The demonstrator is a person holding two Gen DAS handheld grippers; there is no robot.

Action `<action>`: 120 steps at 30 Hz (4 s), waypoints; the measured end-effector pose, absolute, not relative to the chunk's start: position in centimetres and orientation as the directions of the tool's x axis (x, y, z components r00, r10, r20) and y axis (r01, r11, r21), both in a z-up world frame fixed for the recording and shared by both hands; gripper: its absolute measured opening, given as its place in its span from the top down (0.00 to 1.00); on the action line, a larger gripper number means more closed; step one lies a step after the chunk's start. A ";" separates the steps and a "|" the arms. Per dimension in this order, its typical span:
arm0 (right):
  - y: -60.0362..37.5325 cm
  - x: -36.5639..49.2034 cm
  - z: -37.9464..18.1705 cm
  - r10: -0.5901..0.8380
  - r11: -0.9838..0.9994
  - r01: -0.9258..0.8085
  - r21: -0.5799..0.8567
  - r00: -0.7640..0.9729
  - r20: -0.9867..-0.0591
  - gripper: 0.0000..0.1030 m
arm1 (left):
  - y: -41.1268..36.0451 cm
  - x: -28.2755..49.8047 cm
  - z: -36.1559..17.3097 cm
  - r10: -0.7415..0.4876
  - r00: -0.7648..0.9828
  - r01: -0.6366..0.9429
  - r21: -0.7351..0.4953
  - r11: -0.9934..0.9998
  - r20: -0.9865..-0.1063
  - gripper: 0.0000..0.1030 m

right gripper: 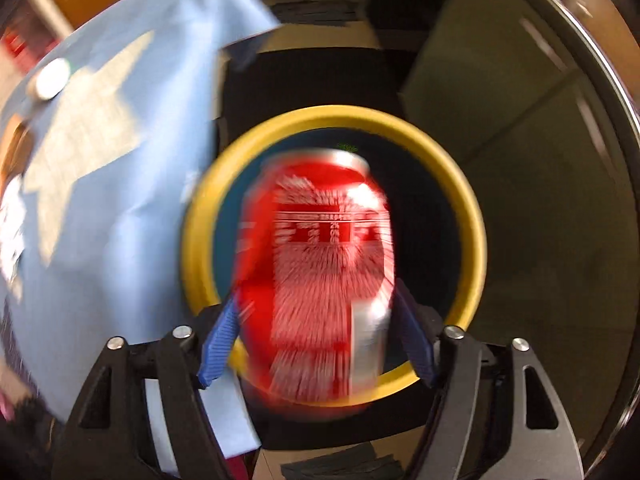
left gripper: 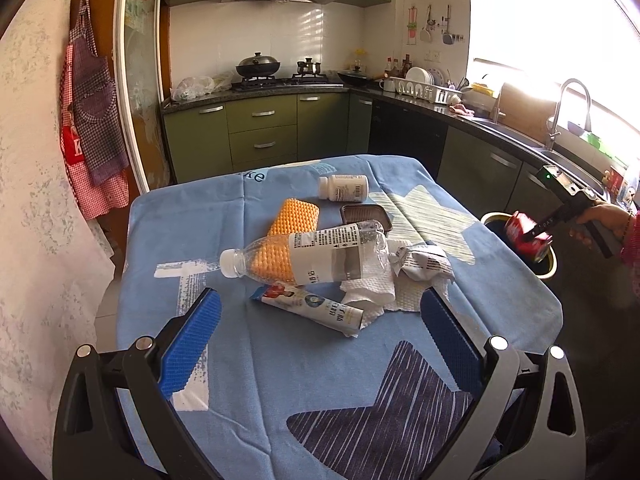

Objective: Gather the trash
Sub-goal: 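Grasp the Coca-Cola can with the right gripper and drop it into the bin, then lower the left gripper onto the white toothpaste tube and grasp it, then carry the toothpaste tube over the bin and open the left gripper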

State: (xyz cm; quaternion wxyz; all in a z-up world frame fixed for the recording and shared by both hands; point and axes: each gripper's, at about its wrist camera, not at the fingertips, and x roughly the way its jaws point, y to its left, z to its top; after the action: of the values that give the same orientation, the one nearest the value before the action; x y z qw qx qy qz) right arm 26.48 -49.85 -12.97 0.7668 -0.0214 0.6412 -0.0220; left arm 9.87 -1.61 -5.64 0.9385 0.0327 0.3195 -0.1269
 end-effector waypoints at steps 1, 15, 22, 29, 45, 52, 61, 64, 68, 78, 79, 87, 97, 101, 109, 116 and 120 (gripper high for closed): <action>-50.1 26.3 -12.9 -0.052 0.999 0.020 -0.049 0.188 -0.981 0.33 | -1.7 10.0 -5.8 -0.218 0.760 0.262 -0.019 0.965 -0.612 0.05; -44.3 17.9 -9.5 0.127 0.990 -0.097 0.099 0.357 -0.925 0.31 | -3.0 12.8 -9.5 -0.265 0.667 0.306 -0.068 0.950 -0.697 0.05; -42.3 16.9 -10.6 0.181 0.980 -0.146 0.138 0.342 -0.922 0.31 | -3.7 16.4 -12.6 -0.273 0.588 0.341 -0.072 0.937 -0.762 0.05; -42.0 16.3 -12.1 0.222 0.973 -0.140 0.185 0.328 -0.918 0.29 | -2.5 19.3 -15.1 -0.285 0.511 0.204 -0.208 0.957 -0.811 0.05; -40.9 15.9 -11.4 0.229 0.968 -0.176 0.178 0.339 -0.912 0.29 | -2.8 21.6 -16.9 -0.204 0.481 0.078 -0.191 0.979 -0.853 0.36; -40.4 15.8 -11.4 0.233 0.966 -0.189 0.177 0.334 -0.913 0.29 | -1.3 19.9 -16.6 -0.212 0.459 0.098 -0.188 0.977 -0.863 0.49; -39.6 15.9 -11.3 0.231 0.964 -0.203 0.171 0.330 -0.915 0.29 | 1.0 17.3 -15.9 -0.174 0.473 0.109 -0.139 0.984 -0.864 0.62; -39.4 16.0 -11.3 0.232 0.964 -0.206 0.170 0.328 -0.916 0.29 | 2.2 17.2 -16.0 -0.171 0.482 0.084 -0.149 0.985 -0.859 0.70; -39.2 16.0 -11.4 0.234 0.962 -0.213 0.170 0.323 -0.917 0.29 | 3.3 17.2 -16.0 -0.169 0.506 0.072 -0.154 0.985 -0.846 0.80; -38.7 15.6 -11.0 0.228 0.962 -0.223 0.160 0.324 -0.918 0.29 | 3.4 16.4 -15.3 -0.128 0.519 0.102 -0.088 0.991 -0.845 0.88; -38.7 15.5 -11.0 0.227 0.961 -0.224 0.159 0.324 -0.918 0.29 | 3.4 16.0 -15.1 -0.121 0.518 0.107 -0.076 0.991 -0.847 0.88; -38.8 15.1 -10.8 0.229 0.963 -0.217 0.161 0.333 -0.915 0.29 | 3.7 11.6 -12.2 -0.124 0.535 0.193 -0.021 0.981 -0.836 0.88; -40.1 13.1 -9.9 0.233 0.969 -0.170 0.180 0.382 -0.894 0.29 | -3.4 9.8 -7.3 -0.318 0.563 0.455 -0.035 0.890 -0.763 0.88; -42.0 12.2 -9.3 0.212 0.977 -0.115 0.180 0.419 -0.883 0.29 | -8.6 10.8 -5.8 -0.437 0.509 0.584 -0.076 0.808 -0.742 0.88; -47.0 10.1 -8.1 0.139 0.985 0.019 0.170 0.495 -0.858 0.29 | -22.8 14.1 -4.8 -0.582 0.366 0.776 -0.107 0.622 -0.727 0.88; -50.3 8.6 -8.3 0.121 0.976 0.092 0.197 0.521 -0.845 0.29 | -35.5 19.4 -7.5 -0.587 0.239 0.824 -0.158 0.544 -0.774 0.88; -51.8 7.8 -8.9 0.122 0.968 0.125 0.218 0.526 -0.842 0.29 | -41.0 22.1 -9.8 -0.561 0.224 0.821 -0.155 0.549 -0.797 0.88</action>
State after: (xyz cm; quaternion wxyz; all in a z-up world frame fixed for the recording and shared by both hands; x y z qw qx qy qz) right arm 7.81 -51.82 -8.87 0.8642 0.1268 0.4870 -0.0011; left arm 22.11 -40.96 -9.81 0.7674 0.1515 0.4306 -0.4502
